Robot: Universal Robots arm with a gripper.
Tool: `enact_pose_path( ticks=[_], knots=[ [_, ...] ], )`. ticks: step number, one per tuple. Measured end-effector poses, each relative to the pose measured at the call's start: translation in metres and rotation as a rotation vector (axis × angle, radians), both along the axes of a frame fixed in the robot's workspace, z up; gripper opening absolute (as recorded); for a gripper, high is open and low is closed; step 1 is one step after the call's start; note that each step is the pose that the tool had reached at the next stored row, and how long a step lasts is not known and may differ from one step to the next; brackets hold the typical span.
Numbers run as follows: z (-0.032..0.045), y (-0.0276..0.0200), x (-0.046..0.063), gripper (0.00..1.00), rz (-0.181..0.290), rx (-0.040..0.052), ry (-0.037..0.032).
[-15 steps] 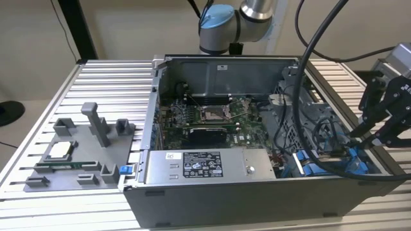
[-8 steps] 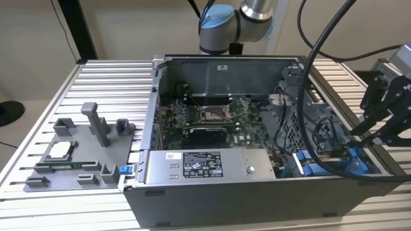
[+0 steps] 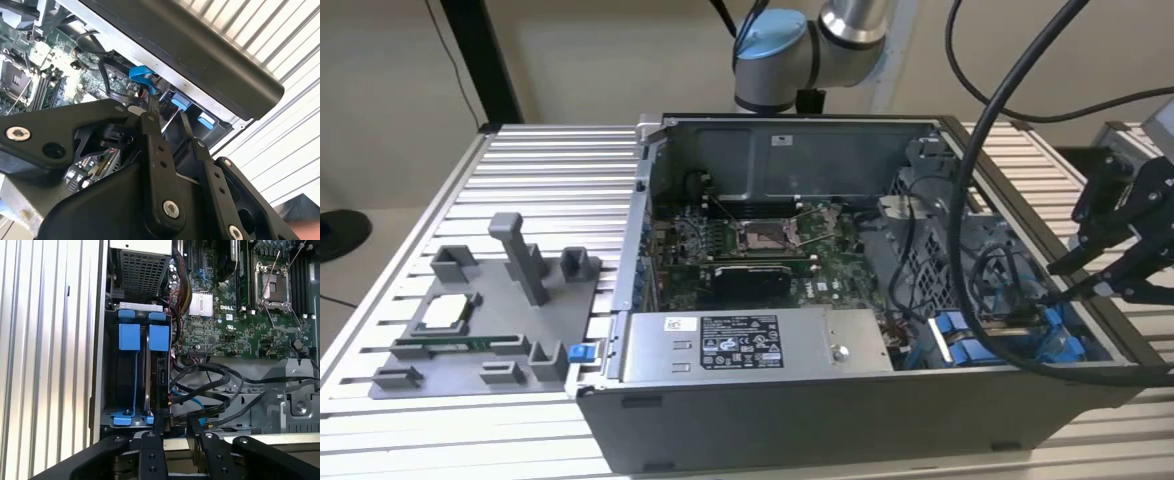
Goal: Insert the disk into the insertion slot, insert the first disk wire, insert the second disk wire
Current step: 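Insert the second disk wire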
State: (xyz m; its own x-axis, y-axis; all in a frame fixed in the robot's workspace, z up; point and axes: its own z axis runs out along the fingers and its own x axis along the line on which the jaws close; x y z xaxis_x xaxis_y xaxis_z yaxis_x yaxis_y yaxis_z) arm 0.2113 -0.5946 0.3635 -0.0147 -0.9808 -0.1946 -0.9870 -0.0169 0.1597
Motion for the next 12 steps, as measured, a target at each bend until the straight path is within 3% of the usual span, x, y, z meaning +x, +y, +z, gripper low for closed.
enact_pose_path(
  ticks=[3, 7, 12],
  knots=[
    [-0.0003, -0.0037, 0.001, 1.0, 0.0, 0.0134, 0.0019],
    [-0.0012, -0.0094, 0.002, 1.0, 0.0, 0.0389, 0.0026],
    [-0.0044, -0.018, 0.002, 1.0, 0.0, 0.0488, 0.0095]
  ],
)
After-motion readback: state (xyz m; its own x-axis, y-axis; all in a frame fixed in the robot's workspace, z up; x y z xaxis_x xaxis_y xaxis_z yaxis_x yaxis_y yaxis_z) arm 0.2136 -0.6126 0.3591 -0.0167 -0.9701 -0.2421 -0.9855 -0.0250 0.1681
